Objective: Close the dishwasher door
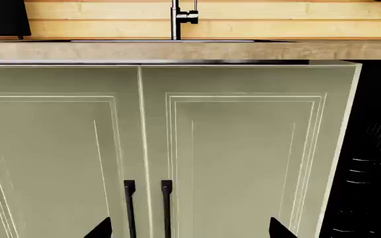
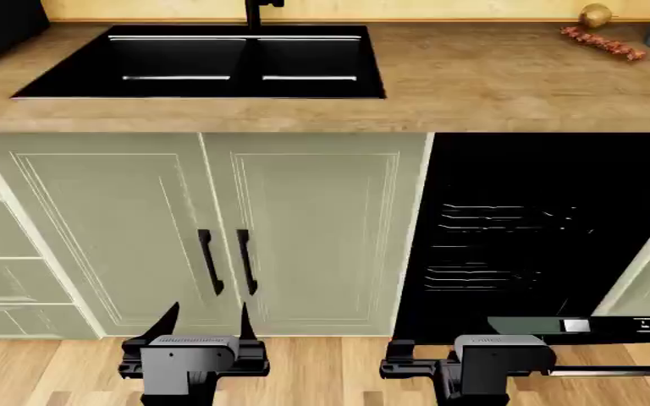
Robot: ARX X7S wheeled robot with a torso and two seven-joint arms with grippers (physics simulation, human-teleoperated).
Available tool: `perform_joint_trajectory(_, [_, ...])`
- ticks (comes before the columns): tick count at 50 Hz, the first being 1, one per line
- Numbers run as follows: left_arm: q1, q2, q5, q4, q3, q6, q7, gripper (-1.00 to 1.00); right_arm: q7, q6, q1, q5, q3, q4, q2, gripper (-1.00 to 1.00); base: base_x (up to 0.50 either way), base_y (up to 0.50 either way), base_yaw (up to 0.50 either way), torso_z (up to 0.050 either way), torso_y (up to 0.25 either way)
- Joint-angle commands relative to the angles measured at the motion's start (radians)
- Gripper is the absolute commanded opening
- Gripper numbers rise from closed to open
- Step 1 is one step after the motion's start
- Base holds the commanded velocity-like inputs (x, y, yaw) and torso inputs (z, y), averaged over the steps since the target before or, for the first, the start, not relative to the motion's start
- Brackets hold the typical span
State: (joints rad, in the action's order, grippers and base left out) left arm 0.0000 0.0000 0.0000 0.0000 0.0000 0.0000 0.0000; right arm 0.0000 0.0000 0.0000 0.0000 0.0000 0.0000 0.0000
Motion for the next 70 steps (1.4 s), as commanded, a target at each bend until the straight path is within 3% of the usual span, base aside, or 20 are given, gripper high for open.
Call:
perform_joint_trajectory(1, [0.001,-0.016,-0.015,0.004,0.018,-0.002,-0.018,1.00,0.019,-0.002,0.001,0.014,-0.021,0.003,0.016,1.00,0.00,0.00,0.00,-0.050,0.000])
perform_joint_trajectory(70, [0.001,-0.119,-0.093,0.015,0.145,0.029,-0.139,1.00,0.118,0.005,0.006,0.102,-0.151,0.002,0.119,1.00,0.00,0.00,0.00,-0.050,0.002])
